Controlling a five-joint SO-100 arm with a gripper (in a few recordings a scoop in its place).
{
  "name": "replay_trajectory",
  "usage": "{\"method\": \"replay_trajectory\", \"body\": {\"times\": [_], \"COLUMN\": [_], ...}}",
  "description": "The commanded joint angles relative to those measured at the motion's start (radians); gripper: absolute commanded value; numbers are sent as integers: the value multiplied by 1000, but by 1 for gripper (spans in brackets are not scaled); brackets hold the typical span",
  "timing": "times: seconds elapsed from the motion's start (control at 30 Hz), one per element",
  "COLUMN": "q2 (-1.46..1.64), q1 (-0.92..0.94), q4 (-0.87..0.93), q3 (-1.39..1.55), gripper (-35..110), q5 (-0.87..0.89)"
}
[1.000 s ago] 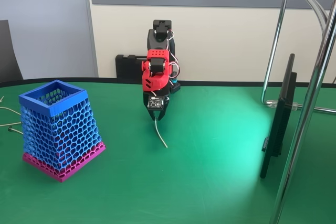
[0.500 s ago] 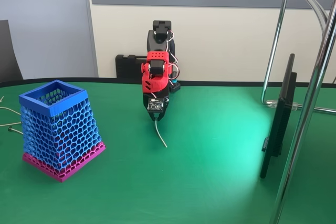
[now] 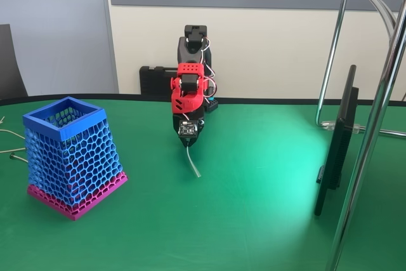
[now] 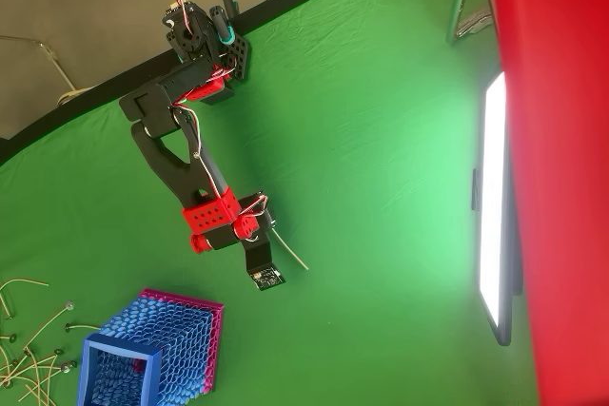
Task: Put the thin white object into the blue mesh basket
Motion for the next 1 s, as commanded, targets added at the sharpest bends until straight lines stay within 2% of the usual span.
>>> {"method": "replay_trajectory", "body": {"times": [0.0,0.67,0.83,0.97], "q2": [9,100,140,161], "q1": [2,-66,-100,-127], "q4": [-9,-15,-63,-183], "q3": [-20,-86,-160,-190], "gripper": [1,1,1,1], "q5": [8,104,186,328]}}
